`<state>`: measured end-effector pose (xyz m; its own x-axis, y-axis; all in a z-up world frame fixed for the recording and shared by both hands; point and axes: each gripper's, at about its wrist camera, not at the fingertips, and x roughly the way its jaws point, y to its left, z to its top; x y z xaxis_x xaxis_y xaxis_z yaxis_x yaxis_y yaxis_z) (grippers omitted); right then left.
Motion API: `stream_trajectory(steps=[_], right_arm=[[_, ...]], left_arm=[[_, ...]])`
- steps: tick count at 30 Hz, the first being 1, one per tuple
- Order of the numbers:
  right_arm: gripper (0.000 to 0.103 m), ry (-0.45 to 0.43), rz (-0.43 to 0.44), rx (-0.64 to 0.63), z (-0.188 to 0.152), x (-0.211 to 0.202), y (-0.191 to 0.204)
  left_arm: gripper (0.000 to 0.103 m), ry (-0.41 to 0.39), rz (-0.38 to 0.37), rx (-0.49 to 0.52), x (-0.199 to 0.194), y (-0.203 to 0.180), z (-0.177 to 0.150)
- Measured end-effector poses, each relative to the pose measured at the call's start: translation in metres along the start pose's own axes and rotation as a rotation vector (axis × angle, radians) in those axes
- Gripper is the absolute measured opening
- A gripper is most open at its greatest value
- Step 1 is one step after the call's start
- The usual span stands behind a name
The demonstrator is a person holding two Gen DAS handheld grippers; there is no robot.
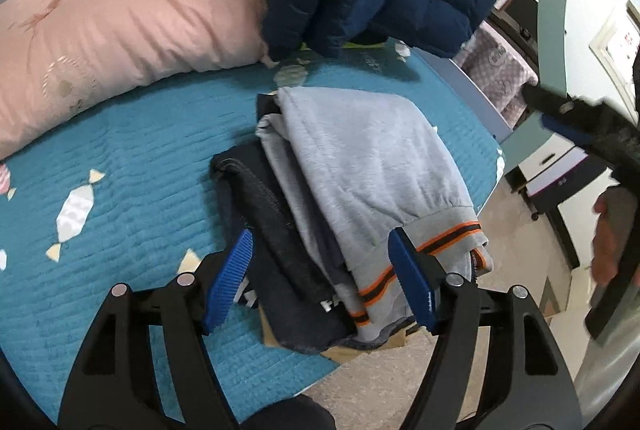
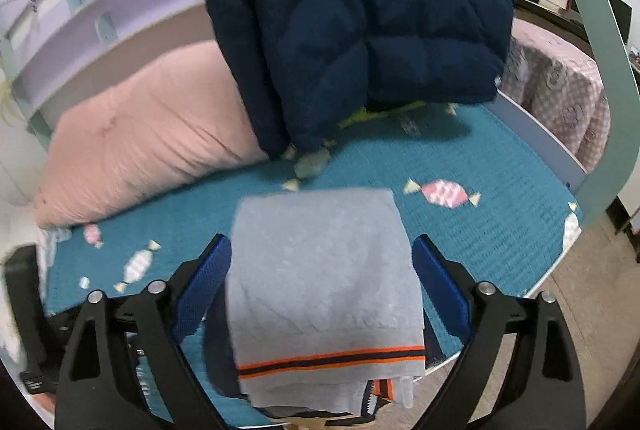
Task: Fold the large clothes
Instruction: 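Lift the folded jacket with both tools and carry it onto the clothes stack, then lower the jacket onto the stack and open both tools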
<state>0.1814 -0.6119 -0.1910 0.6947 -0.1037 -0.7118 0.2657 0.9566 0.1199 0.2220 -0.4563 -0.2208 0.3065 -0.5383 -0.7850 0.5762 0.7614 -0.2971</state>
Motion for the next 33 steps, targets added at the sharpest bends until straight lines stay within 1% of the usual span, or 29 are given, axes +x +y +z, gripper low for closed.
stream_trajectory(steps=[1,2,3,4,5,6,7,8,9,10,11,13,14,15,17,20,23,25,27,28,29,30,31,32,33], right_arm=[[0.074,0.029,-0.008,0.009,-0.007,0.010,-0.003],[0.060,0.067,-0.006,0.031,-0.014,0.021,-0.007],[0.040,0.103,0.008,0.057,-0.022,0.031,-0.013],[0.031,0.138,0.023,0.082,-0.030,0.041,-0.018],[0.018,0.165,0.022,0.102,-0.037,0.049,-0.023],[0.015,0.212,-0.011,0.134,-0.048,0.063,-0.031],[0.013,0.239,-0.044,0.153,-0.055,0.071,-0.036],[0.009,0.258,-0.055,0.169,-0.061,0.078,-0.041],[0.007,0.290,-0.045,0.192,-0.070,0.087,-0.047],[0.007,0.337,-0.045,0.197,-0.082,0.100,-0.050],[0.006,0.376,-0.071,0.179,-0.093,0.116,-0.050],[0.006,0.426,-0.123,0.138,-0.107,0.137,-0.048],[0.007,0.435,-0.155,0.116,-0.109,0.141,-0.046],[0.006,0.439,-0.166,0.101,-0.107,0.140,-0.044],[0.006,0.442,-0.146,0.082,-0.099,0.130,-0.040],[0.006,0.402,-0.100,0.078,-0.081,0.112,-0.038],[0.006,0.327,-0.065,0.088,-0.053,0.097,-0.038],[0.008,0.297,-0.059,0.097,-0.035,0.099,-0.040],[0.009,0.282,-0.067,0.092,-0.023,0.110,-0.041],[0.009,0.305,-0.065,0.105,-0.023,0.125,-0.044],[0.009,0.340,-0.062,0.124,-0.025,0.137,-0.047],[0.007,0.429,-0.054,0.164,-0.039,0.163,-0.052],[0.007,0.454,-0.057,0.163,-0.051,0.181,-0.054],[0.007,0.440,-0.071,0.152,-0.060,0.190,-0.056],[0.007,0.428,-0.069,0.181,-0.062,0.186,-0.059]], left_arm=[[0.069,0.008,-0.008,0.007,0.007,-0.004,0.000],[0.063,0.015,-0.020,0.011,0.013,-0.007,0.000],[0.057,0.024,-0.034,0.016,0.021,-0.011,0.000],[0.055,0.032,-0.038,0.019,0.028,-0.014,0.000],[0.044,0.046,-0.042,0.030,0.039,-0.019,-0.001],[0.034,0.062,-0.045,0.041,0.050,-0.022,-0.003],[0.028,0.080,-0.047,0.048,0.060,-0.025,-0.004],[0.013,0.108,-0.049,0.053,0.072,-0.026,-0.006],[0.008,0.166,-0.042,0.057,0.092,-0.027,-0.012],[0.008,0.192,-0.023,0.055,0.105,-0.024,-0.017],[0.007,0.212,-0.018,0.050,0.120,-0.020,-0.024],[0.004,0.221,-0.050,0.021,0.131,-0.011,-0.031],[0.003,0.213,-0.078,0.013,0.129,-0.009,-0.032],[0.003,0.209,-0.078,0.026,0.124,-0.011,-0.031],[0.002,0.203,-0.063,0.067,0.115,-0.015,-0.027],[0.003,0.172,-0.108,0.090,0.095,-0.018,-0.012],[0.003,0.133,-0.094,0.089,0.086,-0.017,0.012],[0.003,0.116,-0.082,0.079,0.088,-0.014,0.027],[0.003,0.123,-0.080,0.045,0.100,-0.006,0.039],[0.002,0.142,-0.078,0.024,0.108,0.000,0.040],[0.002,0.212,-0.081,-0.002,0.126,0.007,0.036],[0.003,0.239,-0.105,-0.022,0.141,0.014,0.030],[0.003,0.236,-0.125,-0.028,0.146,0.020,0.028],[0.003,0.225,-0.174,-0.034,0.149,0.026,0.026],[0.003,0.230,-0.209,-0.053,0.147,0.031,0.026]])
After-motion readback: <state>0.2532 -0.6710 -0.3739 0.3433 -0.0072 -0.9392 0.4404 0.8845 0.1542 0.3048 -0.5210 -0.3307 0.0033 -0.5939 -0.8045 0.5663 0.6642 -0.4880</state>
